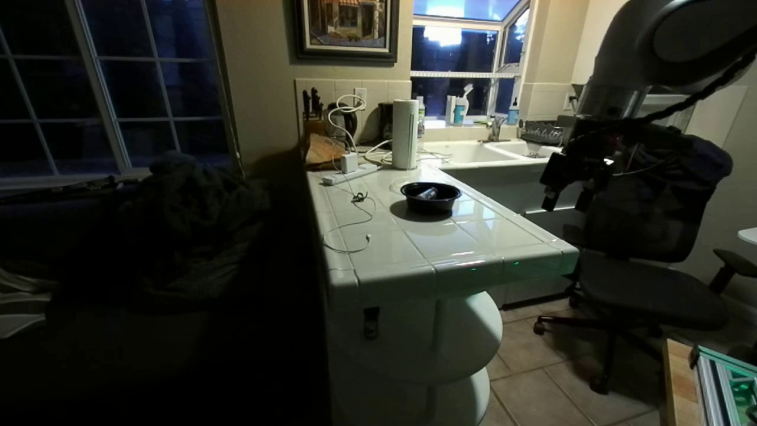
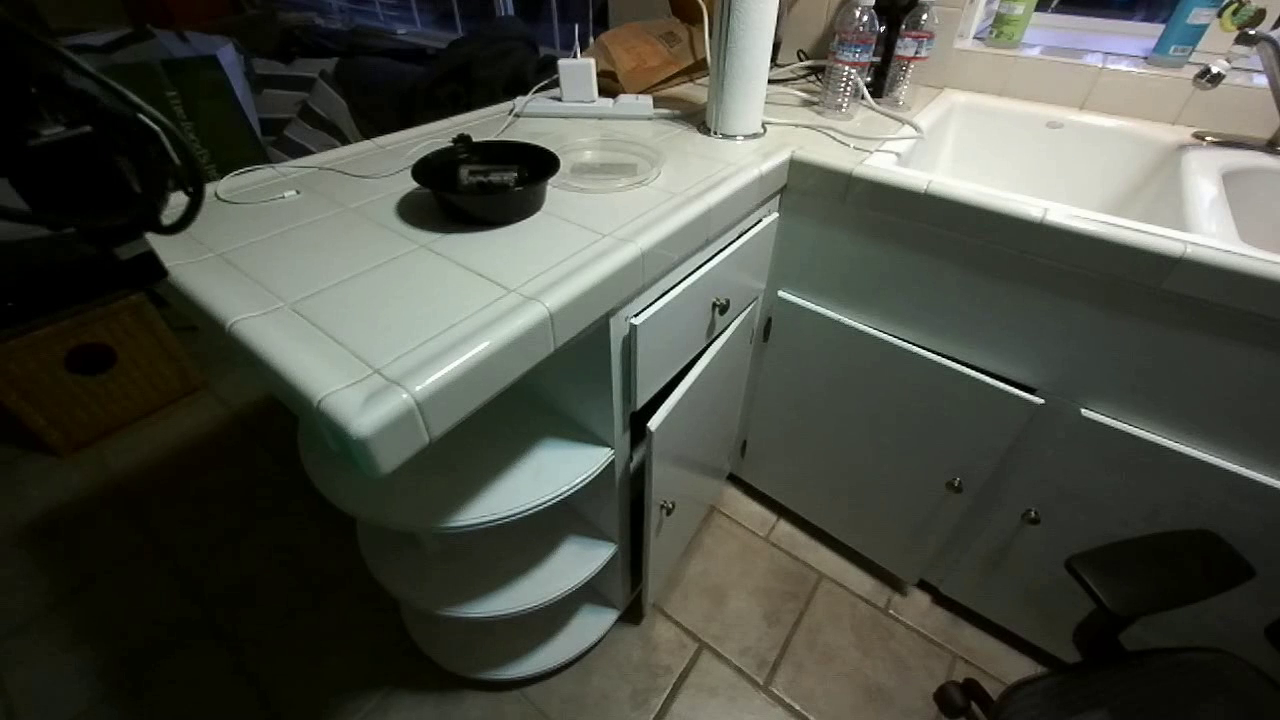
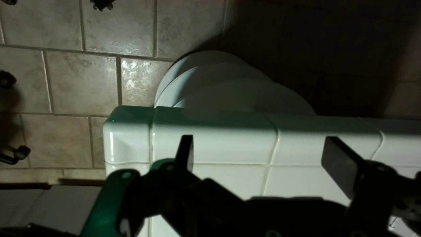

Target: Move the bowl to one of the bottom shelves.

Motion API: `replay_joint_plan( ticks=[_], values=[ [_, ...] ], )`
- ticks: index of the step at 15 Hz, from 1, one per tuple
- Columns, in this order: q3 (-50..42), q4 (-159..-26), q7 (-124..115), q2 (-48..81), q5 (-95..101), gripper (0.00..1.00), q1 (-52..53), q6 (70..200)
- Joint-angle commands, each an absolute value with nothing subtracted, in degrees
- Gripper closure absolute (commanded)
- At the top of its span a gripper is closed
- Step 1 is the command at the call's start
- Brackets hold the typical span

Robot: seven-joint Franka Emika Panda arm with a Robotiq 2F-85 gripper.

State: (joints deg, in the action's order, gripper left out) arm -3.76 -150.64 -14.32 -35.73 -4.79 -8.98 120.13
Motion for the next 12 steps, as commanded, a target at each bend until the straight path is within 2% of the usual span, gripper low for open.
replay_joint_plan(
  ticks=[1,7,12],
  values=[
    [-3.51,-150.47,-14.09,-35.52,-4.95,0.0,-9.32,119.98],
    [-3.03,-150.48,-14.13,-35.97,-4.91,0.0,-9.14,119.98],
    [-1.84,-141.04,-24.79,-26.2,-6.39,0.0,-11.0,118.93]
  ],
)
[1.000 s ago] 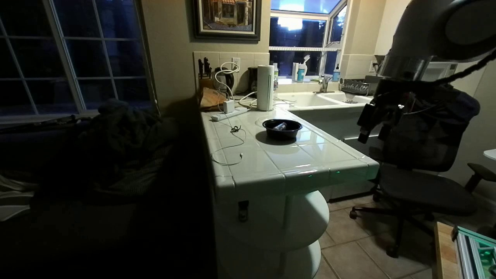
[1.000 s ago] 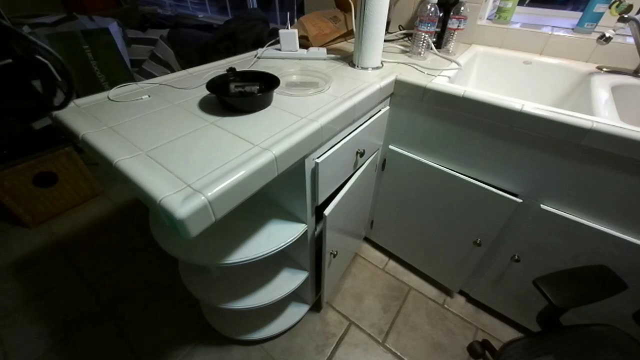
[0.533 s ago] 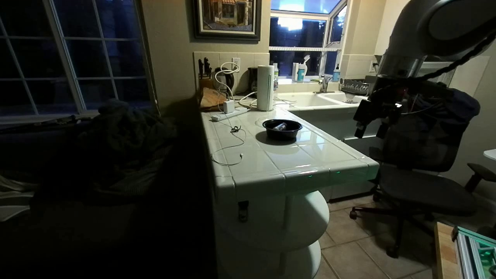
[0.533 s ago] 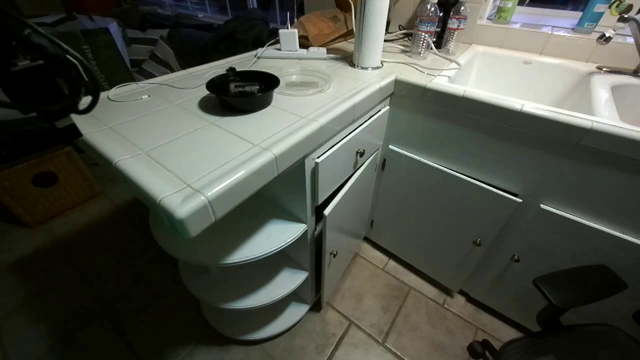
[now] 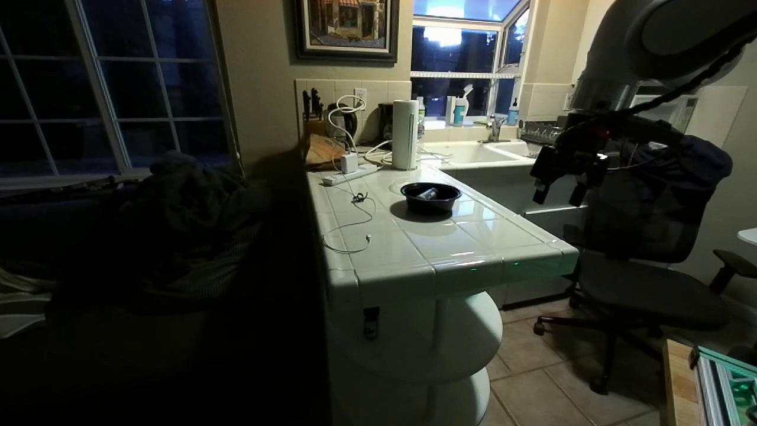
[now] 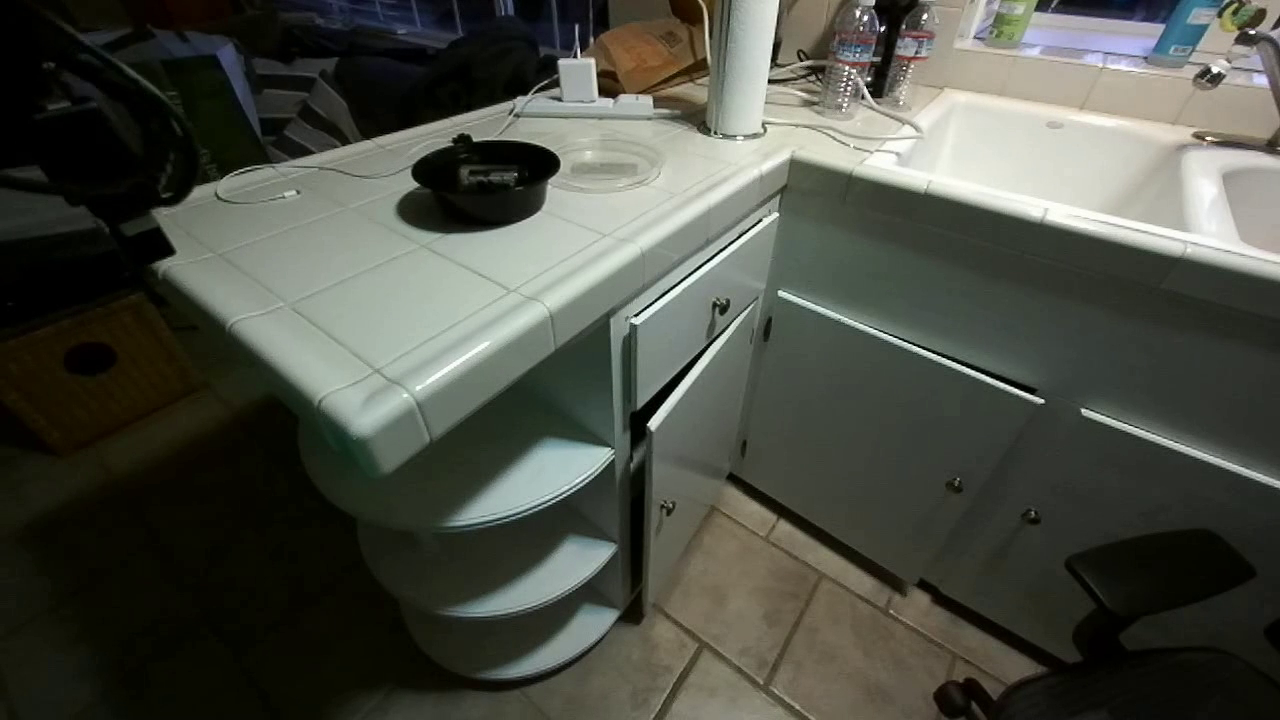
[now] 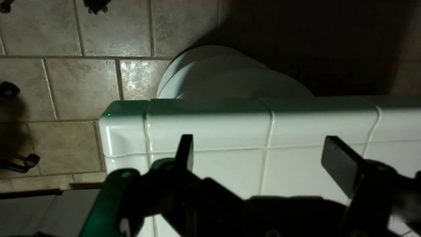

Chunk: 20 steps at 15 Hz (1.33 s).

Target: Move the bowl to one of the bottom shelves.

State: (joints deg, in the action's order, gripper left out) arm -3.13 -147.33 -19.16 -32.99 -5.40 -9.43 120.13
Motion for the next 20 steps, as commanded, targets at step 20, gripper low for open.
replay_joint_plan(
  ticks=[20],
  values=[
    [-10.16,-103.68,-38.26,13.35,-17.36,0.0,-11.3,123.23]
  ],
)
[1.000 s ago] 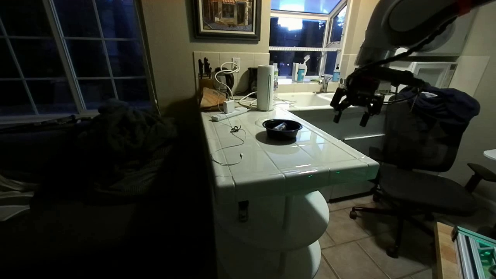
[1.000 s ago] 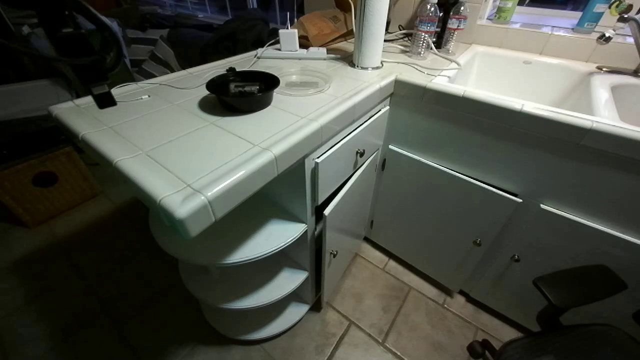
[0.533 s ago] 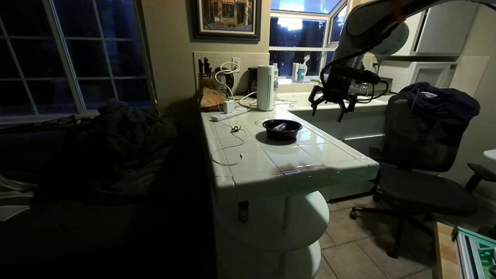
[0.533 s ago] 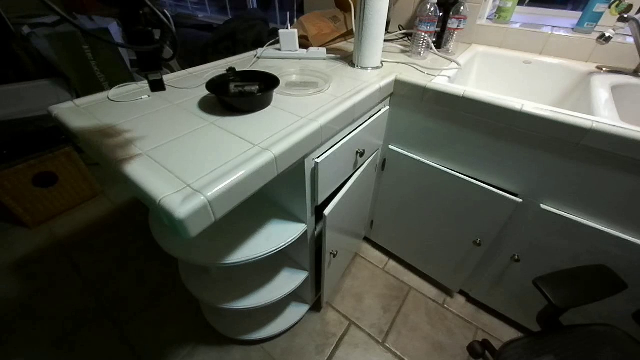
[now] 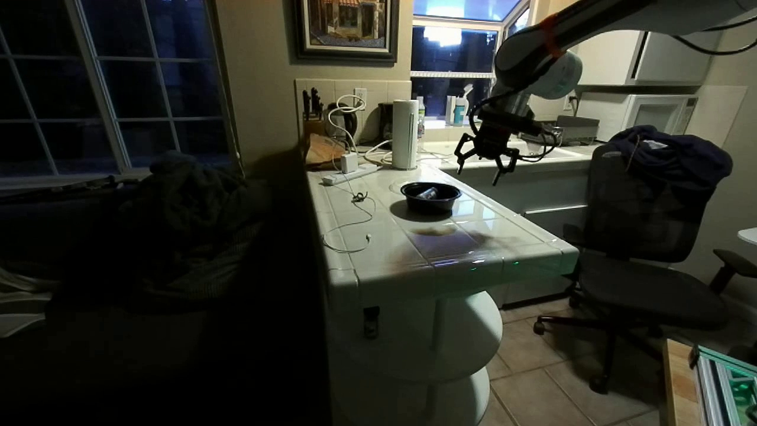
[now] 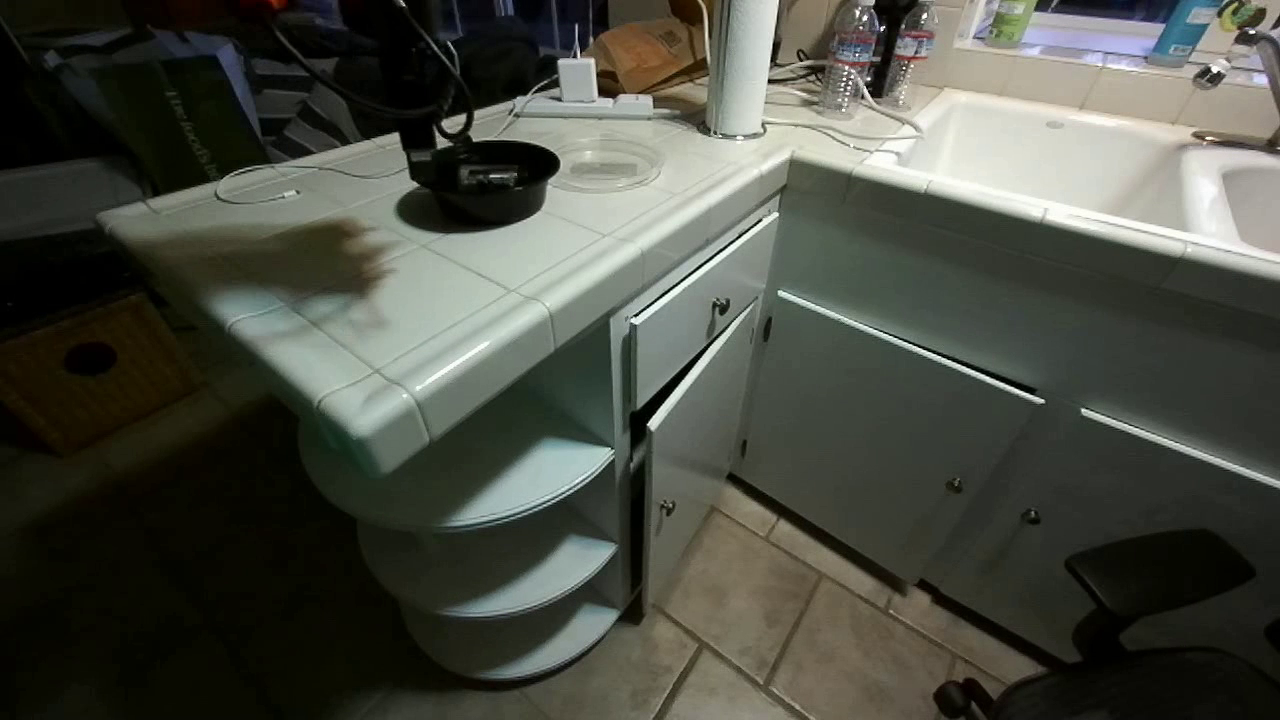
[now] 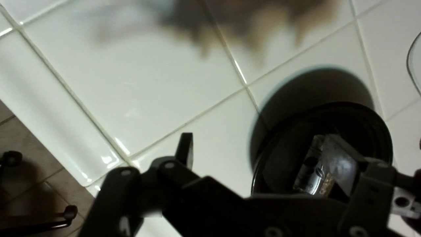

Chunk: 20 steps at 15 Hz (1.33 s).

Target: Move the bowl to one of the bottom shelves.

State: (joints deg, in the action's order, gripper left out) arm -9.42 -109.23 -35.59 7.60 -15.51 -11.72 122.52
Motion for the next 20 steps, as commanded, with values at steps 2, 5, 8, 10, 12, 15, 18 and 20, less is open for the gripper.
replay_joint_plan(
  ticks=[2,5,8,10,12,15,18,20],
  values=[
    [-10.35,-100.67,-39.12,16.62,-17.91,0.0,-11.18,123.79],
    [-10.49,-97.43,-40.89,20.35,-17.67,0.0,-10.87,125.33],
    [-10.43,-95.18,-43.46,23.77,-18.12,0.0,-10.69,127.14],
    [-10.47,-94.5,-45.2,25.25,-17.96,0.1,-10.52,128.05],
    [-10.42,-93.9,-46.26,26.37,-17.92,0.35,-10.51,128.39],
    [-10.35,-93.63,-47.3,27.13,-17.92,0.58,-10.57,128.58],
    [-10.31,-93.88,-47.92,26.93,-17.89,0.81,-10.59,128.86],
    [-10.29,-94.59,-48.03,26.3,-17.91,0.96,-10.63,129.07]
  ],
)
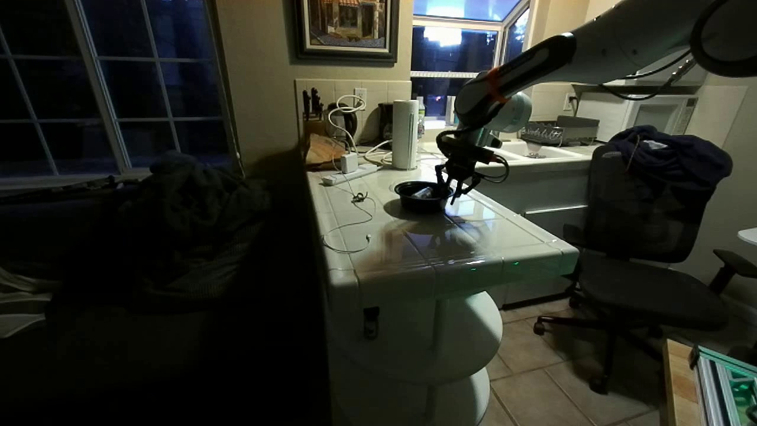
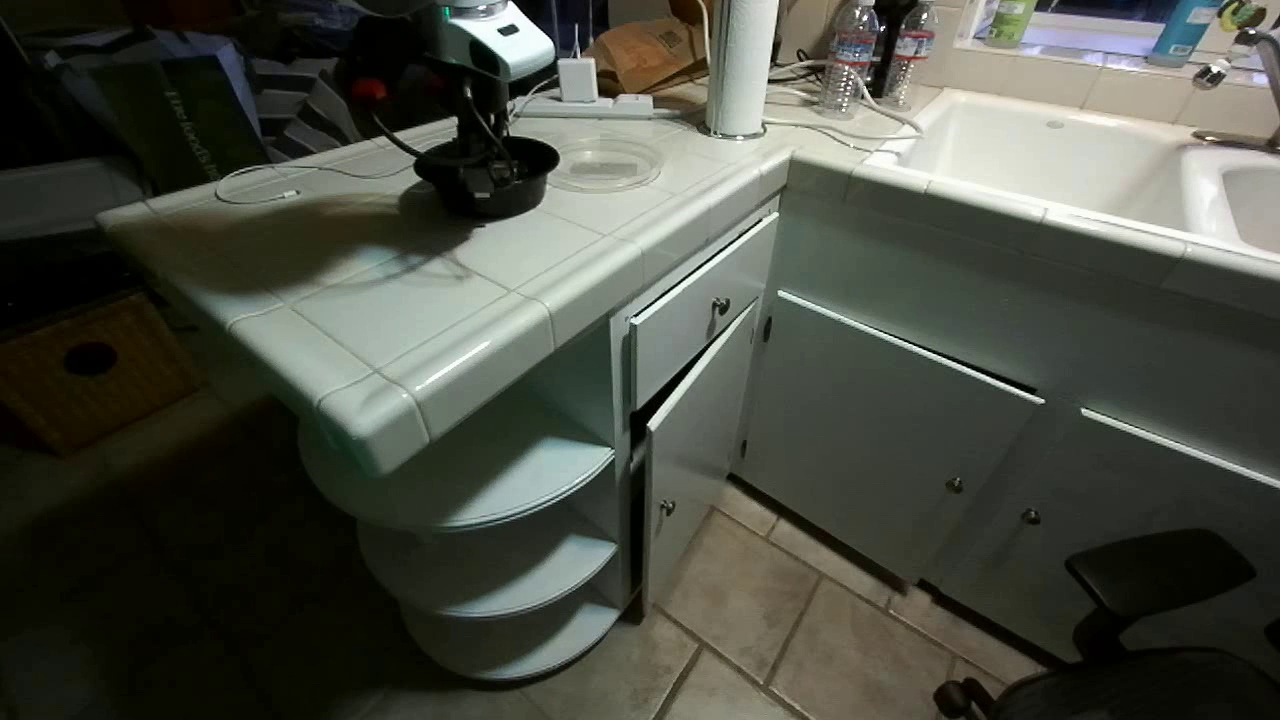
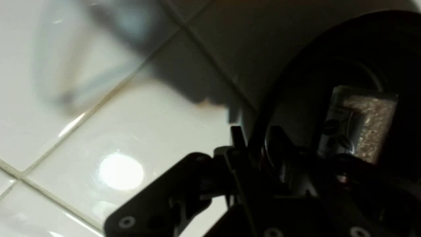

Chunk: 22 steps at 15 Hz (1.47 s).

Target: Move the bowl to one of the bottom shelves.

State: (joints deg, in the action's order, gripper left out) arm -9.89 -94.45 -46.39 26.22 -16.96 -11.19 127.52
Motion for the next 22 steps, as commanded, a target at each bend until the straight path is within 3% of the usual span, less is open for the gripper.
replay_joint_plan(
  ticks=[1,6,16,22],
  values=[
    [-10.26,-94.97,-48.0,25.98,-17.97,1.0,-10.66,129.39],
    [-9.81,-99.37,-45.78,21.9,-19.44,0.98,-11.24,131.64],
    [-10.37,-126.07,-34.8,0.45,-35.52,0.98,-13.23,145.57],
    [-15.13,-139.32,-40.75,-9.83,-35.3,0.98,-16.69,149.62]
  ],
)
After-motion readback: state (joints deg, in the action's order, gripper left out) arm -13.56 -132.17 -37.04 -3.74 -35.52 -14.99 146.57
